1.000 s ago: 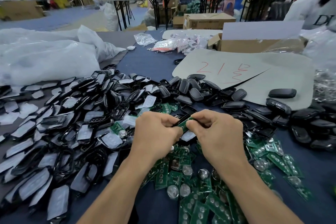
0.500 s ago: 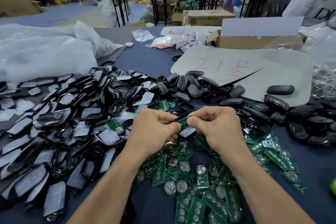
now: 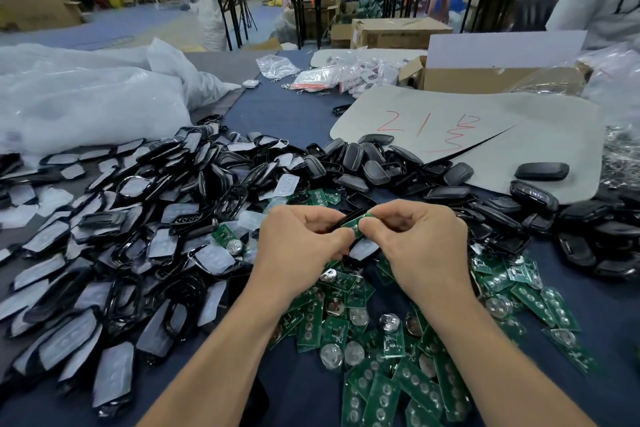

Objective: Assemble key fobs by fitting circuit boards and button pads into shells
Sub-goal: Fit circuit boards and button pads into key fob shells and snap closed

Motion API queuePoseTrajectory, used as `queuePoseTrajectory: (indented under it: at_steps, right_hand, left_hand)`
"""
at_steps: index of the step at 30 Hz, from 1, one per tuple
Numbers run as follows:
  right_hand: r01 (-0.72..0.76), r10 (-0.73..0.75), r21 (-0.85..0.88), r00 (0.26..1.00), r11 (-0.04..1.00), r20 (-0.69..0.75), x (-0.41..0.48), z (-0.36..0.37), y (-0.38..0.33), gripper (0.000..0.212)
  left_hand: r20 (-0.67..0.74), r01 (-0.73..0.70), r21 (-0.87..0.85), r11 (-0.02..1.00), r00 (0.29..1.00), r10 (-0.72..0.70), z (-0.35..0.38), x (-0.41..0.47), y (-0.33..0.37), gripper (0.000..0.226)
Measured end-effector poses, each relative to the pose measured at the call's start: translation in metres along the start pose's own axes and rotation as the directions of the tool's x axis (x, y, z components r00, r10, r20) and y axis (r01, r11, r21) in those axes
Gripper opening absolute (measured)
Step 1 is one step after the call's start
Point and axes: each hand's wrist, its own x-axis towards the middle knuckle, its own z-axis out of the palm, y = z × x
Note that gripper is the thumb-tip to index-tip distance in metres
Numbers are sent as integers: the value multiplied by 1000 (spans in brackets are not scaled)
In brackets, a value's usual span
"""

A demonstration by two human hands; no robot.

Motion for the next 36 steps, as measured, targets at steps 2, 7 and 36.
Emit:
queuePoseTrajectory:
  at_steps: [2,7,36]
  right_hand:
    - [43,-44,-27,998,999,-50,-3,5,-2,17]
    - [69,-81,-138,993,988,-81,-5,5,-3,39]
    - [79,-69,-49,980,996,185,33,60,-60,26]
  left_hand:
    - [-26,-12,-19,1000,1000,12,0,0,1,43]
    - [-58,-10,-113,994,998,3,0,0,0,44]
    - [-533,13,-285,958,829,-170,-45,29,-17,10]
